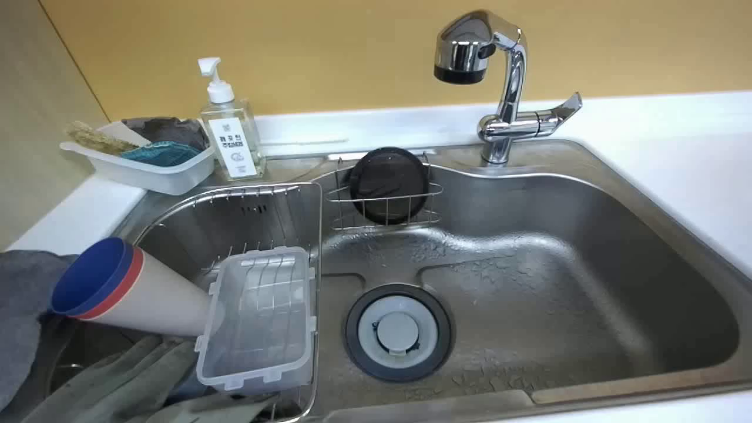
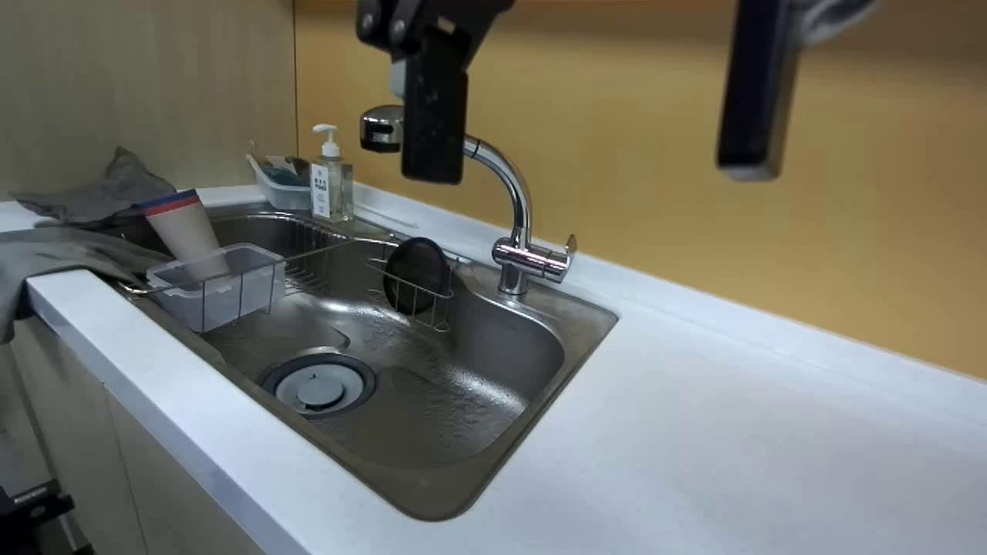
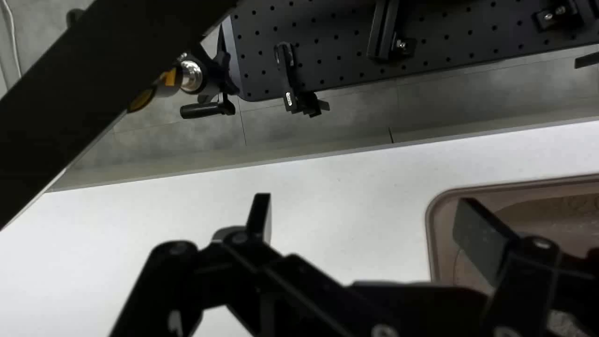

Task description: Push the faucet handle to the right.

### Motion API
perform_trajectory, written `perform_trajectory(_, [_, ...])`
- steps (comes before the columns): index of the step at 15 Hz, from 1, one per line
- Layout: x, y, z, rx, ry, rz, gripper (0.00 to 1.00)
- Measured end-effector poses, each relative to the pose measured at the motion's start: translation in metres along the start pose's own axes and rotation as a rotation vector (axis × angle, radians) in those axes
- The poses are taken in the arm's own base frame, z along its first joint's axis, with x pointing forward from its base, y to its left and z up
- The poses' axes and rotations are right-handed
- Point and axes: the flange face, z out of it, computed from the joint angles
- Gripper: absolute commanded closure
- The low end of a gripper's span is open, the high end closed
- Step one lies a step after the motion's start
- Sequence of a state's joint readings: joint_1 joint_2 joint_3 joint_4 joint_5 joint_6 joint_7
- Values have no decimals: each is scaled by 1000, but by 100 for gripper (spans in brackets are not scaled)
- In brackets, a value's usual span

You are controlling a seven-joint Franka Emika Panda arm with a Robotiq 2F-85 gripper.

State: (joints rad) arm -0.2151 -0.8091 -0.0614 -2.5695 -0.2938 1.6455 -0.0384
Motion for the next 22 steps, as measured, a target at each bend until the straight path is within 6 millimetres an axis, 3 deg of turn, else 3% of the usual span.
perform_trajectory(16, [2, -2, -2, 1, 17, -3, 0])
perform_trajectory(22, [36, -20, -8, -4, 157, 8, 0])
